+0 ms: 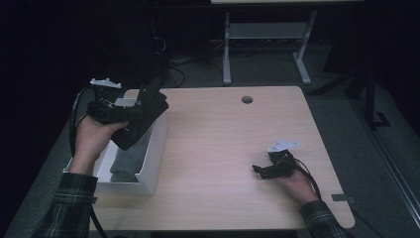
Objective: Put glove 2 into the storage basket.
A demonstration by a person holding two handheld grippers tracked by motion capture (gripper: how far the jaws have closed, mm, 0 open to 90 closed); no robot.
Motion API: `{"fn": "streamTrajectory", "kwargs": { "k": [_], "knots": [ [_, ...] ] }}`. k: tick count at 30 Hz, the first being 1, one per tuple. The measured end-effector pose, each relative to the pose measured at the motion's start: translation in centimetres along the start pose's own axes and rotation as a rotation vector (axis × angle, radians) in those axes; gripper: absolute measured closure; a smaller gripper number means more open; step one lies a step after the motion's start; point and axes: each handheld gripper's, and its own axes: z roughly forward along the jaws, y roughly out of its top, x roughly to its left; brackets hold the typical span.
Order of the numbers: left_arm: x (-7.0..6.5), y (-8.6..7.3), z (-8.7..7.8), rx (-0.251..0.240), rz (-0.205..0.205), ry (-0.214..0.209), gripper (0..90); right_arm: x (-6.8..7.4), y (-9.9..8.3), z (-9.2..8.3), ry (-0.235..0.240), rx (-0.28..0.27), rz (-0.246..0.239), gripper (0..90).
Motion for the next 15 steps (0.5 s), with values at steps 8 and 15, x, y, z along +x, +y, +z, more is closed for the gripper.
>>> {"fn": "streamTrajectory", "kwargs": {
  "k": [8,15],
  "knots": [
    [2.7,-2.8,-0.5,0.028,-0.055,0.084,67.9,0.0,0.0,0.0,-0.004,0.001,0.004,13.4],
    [3.9,-5.3,1.7,0.068,-0.083,0.096,67.8,0.0,0.0,0.0,-0.005,0.001,0.003,13.5]
  ]
}}
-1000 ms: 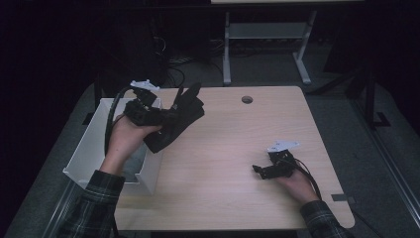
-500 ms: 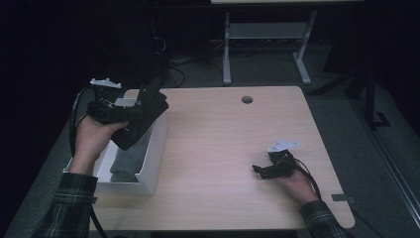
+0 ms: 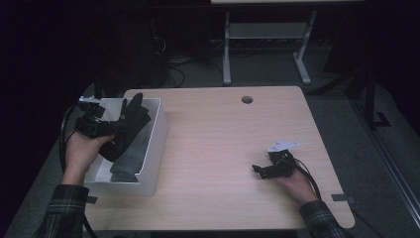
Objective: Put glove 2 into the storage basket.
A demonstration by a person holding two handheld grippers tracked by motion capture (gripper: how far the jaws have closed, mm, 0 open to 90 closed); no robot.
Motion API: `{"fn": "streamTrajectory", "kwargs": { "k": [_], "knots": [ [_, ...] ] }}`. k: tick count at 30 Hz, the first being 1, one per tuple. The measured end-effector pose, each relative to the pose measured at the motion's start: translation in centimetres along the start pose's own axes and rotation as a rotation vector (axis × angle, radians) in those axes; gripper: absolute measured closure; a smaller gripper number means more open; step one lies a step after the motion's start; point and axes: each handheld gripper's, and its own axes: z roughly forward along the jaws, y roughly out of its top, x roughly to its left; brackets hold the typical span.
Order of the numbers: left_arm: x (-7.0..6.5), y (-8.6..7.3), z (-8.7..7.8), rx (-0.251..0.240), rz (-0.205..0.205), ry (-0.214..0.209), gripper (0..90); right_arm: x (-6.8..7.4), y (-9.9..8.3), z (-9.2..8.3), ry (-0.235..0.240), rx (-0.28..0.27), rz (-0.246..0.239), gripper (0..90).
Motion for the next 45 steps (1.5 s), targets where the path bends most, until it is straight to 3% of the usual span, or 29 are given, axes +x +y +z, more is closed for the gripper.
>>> {"fn": "streamTrajectory", "kwargs": {
  "k": [3,11,14,19,23,28,32,45],
  "knots": [
    [0.3,-0.8,1.2,0.017,-0.015,-0.002,67.7,0.0,0.0,0.0,0.0,0.0,0.0,13.5],
    [1.1,-2.4,4.1,0.075,-0.03,0.048,67.2,0.0,0.0,0.0,0.001,-0.001,-0.003,13.4],
    [1.2,-2.9,4.9,0.094,-0.018,0.083,66.3,0.0,0.0,0.0,0.0,0.0,0.0,13.5],
    [1.9,-3.6,5.6,0.109,-0.05,0.082,64.2,0.0,0.0,0.0,0.0,0.0,-0.001,13.4],
    [2.1,-3.6,5.6,0.103,-0.057,0.079,55.5,0.0,0.0,0.0,0.0,-0.001,-0.003,13.4],
    [1.8,-3.1,5.3,0.101,-0.023,0.084,39.6,0.0,0.0,0.0,0.001,-0.002,-0.002,13.5],
    [1.7,-2.4,4.6,0.078,-0.018,0.097,30.5,0.0,0.0,0.0,0.001,-0.001,-0.003,13.4],
    [1.4,0.1,2.6,0.032,0.017,0.102,27.4,0.0,0.0,0.0,0.0,0.0,0.001,13.4]
  ]
}}
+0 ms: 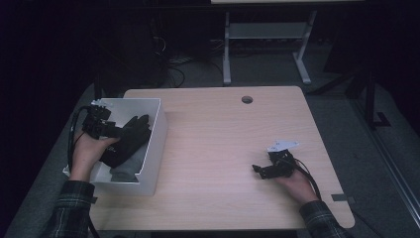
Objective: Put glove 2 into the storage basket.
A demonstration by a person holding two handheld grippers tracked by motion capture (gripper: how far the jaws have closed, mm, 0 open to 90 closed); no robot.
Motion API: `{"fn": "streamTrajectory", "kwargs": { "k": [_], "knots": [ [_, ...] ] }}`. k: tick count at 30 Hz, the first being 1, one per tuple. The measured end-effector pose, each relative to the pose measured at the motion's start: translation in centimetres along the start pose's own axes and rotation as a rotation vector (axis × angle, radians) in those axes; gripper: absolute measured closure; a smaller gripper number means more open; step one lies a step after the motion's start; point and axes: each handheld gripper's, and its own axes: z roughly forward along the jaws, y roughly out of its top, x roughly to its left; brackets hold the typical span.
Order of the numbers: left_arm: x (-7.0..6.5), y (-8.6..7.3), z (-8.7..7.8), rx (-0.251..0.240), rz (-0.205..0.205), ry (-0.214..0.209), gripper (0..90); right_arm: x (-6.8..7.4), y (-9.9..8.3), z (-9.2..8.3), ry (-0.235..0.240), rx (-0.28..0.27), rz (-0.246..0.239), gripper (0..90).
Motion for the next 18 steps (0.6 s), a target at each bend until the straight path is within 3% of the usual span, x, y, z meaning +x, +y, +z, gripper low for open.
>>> {"fn": "streamTrajectory", "kwargs": {
  "k": [8,18],
  "knots": [
    [-1.2,1.2,-1.1,-0.038,0.032,-0.027,27.3,0.0,0.0,0.0,0.0,0.0,-0.001,13.5],
    [-5.4,3.0,-1.8,-0.1,0.091,-0.144,27.3,0.0,0.0,0.0,0.0,-0.001,0.0,13.5]
  ]
}}
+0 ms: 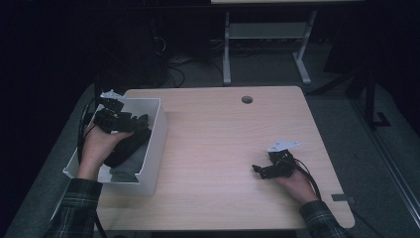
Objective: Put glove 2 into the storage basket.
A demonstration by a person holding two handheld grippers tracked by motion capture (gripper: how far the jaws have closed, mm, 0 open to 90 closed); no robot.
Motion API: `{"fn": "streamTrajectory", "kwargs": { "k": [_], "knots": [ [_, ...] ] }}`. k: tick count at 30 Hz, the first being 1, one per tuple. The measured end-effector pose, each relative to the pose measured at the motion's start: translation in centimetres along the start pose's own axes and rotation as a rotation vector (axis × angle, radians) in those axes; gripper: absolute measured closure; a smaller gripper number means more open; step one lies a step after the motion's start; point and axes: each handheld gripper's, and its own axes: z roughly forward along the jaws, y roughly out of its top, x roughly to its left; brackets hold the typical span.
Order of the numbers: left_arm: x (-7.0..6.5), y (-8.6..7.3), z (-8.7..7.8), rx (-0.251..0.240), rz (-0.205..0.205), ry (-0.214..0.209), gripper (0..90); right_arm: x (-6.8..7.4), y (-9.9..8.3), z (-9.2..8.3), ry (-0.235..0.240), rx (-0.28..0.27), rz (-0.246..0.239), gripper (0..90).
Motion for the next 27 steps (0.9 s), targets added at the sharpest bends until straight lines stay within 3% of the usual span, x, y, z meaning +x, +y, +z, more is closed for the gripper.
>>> {"fn": "streamTrajectory", "kwargs": {
  "k": [14,27],
  "knots": [
    [-5.7,2.6,2.0,-0.034,0.088,-0.109,26.4,0.0,0.0,0.0,0.0,0.0,0.001,13.4],
    [-11.2,2.2,5.5,-0.031,0.143,-0.203,23.7,0.0,0.0,0.0,0.002,0.0,0.001,13.4]
  ]
}}
